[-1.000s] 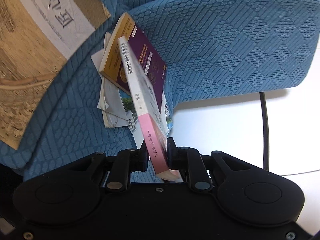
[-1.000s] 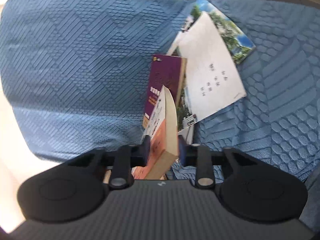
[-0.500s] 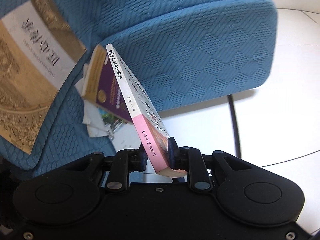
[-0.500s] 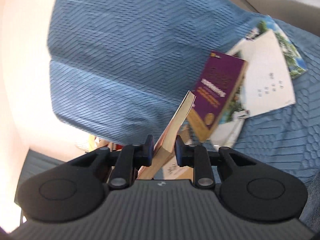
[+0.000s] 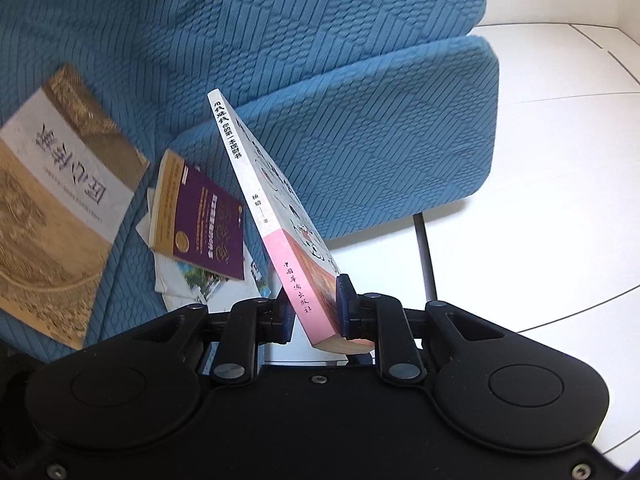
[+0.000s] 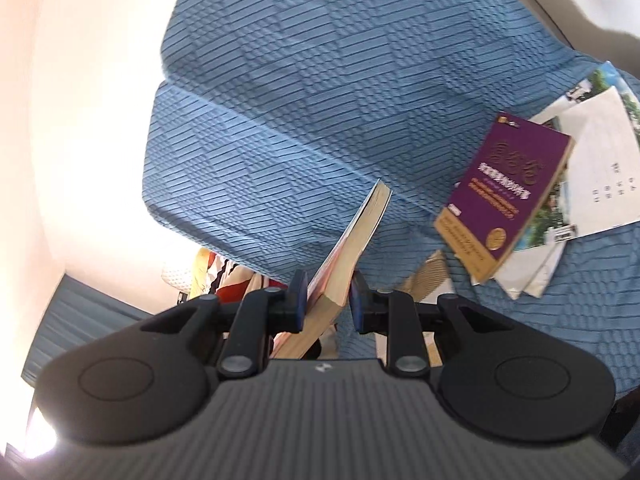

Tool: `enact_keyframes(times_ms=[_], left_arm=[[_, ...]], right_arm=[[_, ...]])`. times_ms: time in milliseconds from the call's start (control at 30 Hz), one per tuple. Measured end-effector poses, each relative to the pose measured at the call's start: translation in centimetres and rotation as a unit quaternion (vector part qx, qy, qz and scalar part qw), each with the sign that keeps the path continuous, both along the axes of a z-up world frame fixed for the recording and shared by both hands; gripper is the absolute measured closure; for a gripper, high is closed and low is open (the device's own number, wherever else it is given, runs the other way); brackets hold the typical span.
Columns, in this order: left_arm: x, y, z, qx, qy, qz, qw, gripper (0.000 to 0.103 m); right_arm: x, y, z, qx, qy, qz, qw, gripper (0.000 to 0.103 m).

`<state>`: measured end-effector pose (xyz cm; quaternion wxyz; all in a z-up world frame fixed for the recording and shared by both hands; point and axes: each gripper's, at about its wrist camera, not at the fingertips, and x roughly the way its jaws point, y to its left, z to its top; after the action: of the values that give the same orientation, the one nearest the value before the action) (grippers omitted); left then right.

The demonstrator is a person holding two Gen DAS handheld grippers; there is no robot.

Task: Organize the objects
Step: 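Carry the white-and-orange book in the left gripper over the tan book, then lower the white-and-orange book flat onto the tan book, open left gripper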

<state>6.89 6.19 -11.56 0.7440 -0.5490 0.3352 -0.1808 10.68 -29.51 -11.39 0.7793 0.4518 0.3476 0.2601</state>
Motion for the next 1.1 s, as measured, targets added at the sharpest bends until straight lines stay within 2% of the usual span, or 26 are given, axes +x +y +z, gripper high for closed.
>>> enact_keyframes(times_ms=[200,533,700,933,1100], left_arm=[[0.2,2.9,0.5,0.009,-0.011,-0.003,0.9999,0.083],[0.2,6.4,-2.1,-0.005,-0.002,-0.001,1.0000,0.083],[0.5,7.6,-3.9,0.013,0.002,-0.007,0.9999,0.082],[1.2,8.7,-7.9,0.007,0.034,-0.009,0.9994,0.082],[1.9,9.5,-9.9,0.012,0.050,-0.020,0.9985,0.082]], right_arm=[[-0.6,3.0,0.3,-0.006,-0.006,0.005,1.000,0.078],[-0.6,6.8,-0.6,-0.037,-0.002,0.015,0.999,0.077],[-0.5,8.2,-2.1,-0.055,0.007,0.018,0.998,0.077],[-0.3,10.2,-5.1,-0.077,0.030,0.017,0.996,0.077],[-0.2,10.7,-7.6,-0.072,0.058,0.010,0.996,0.077]])
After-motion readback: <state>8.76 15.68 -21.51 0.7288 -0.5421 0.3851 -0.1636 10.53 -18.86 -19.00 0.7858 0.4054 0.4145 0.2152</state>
